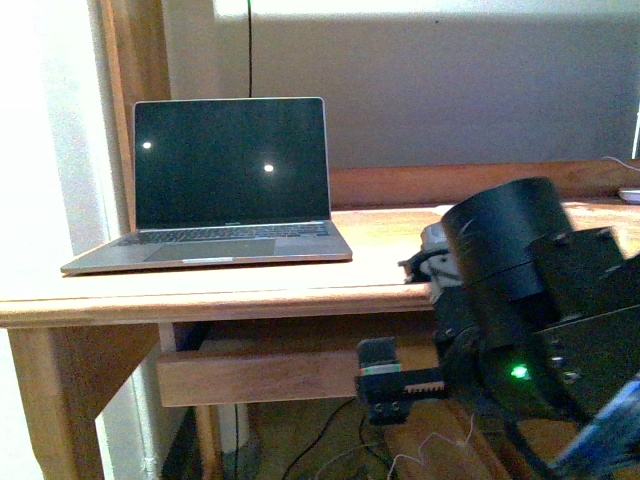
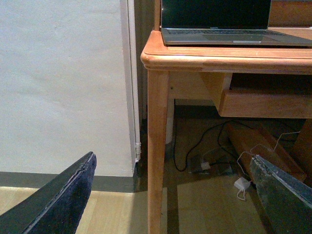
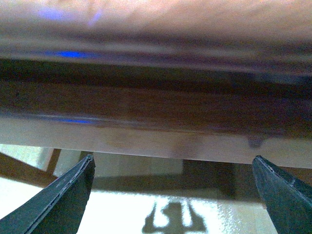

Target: Place mouse

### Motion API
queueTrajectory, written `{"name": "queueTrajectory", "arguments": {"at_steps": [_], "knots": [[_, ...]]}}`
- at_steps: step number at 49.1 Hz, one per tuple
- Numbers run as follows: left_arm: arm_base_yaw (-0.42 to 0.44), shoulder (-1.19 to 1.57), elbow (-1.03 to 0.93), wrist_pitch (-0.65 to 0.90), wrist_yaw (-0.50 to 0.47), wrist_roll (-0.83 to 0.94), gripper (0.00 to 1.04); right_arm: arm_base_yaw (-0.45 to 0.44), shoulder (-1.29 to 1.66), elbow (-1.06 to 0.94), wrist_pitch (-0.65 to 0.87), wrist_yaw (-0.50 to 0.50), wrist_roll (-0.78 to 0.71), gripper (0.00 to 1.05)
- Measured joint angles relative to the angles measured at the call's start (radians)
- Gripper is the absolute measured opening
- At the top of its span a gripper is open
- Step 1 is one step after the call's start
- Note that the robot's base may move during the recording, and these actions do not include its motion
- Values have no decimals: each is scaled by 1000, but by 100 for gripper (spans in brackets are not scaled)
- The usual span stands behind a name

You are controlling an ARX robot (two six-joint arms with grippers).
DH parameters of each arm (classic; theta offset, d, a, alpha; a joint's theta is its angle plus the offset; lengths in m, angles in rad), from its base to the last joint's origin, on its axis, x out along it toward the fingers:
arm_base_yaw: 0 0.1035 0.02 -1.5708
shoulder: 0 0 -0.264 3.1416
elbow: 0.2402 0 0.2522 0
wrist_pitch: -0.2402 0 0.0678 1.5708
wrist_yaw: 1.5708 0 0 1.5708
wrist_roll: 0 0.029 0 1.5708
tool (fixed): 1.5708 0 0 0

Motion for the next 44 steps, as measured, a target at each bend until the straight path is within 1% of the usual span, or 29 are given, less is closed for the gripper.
{"name": "queueTrajectory", "arguments": {"at_steps": [4,10,14,19,26,27,32,36,38,41,42,44], "knots": [[0,0,0,0,0,0,97,-26,-125,-94,29,-14,0,97],[0,0,0,0,0,0,97,-87,-407,-295,64,-13,-1,97],[0,0,0,0,0,0,97,-138,-625,-452,26,1,4,97],[0,0,0,0,0,0,97,-171,-893,-618,-86,18,11,97],[0,0,0,0,0,0,97,-163,-1147,-716,-209,60,9,97],[0,0,0,0,0,0,97,-149,-1215,-734,-251,80,8,97],[0,0,0,0,0,0,97,-84,-1439,-788,-364,172,12,97],[0,0,0,0,0,0,97,-44,-1555,-813,-425,244,21,97],[0,0,0,0,0,0,97,-49,-1596,-836,-422,216,14,95],[0,0,0,0,0,0,97,-100,-1663,-901,-334,76,-33,86],[0,0,0,0,0,0,97,-109,-1674,-912,-322,53,-37,85],[0,0,0,0,0,0,97,-148,-1709,-944,-294,-31,-68,78]]}}
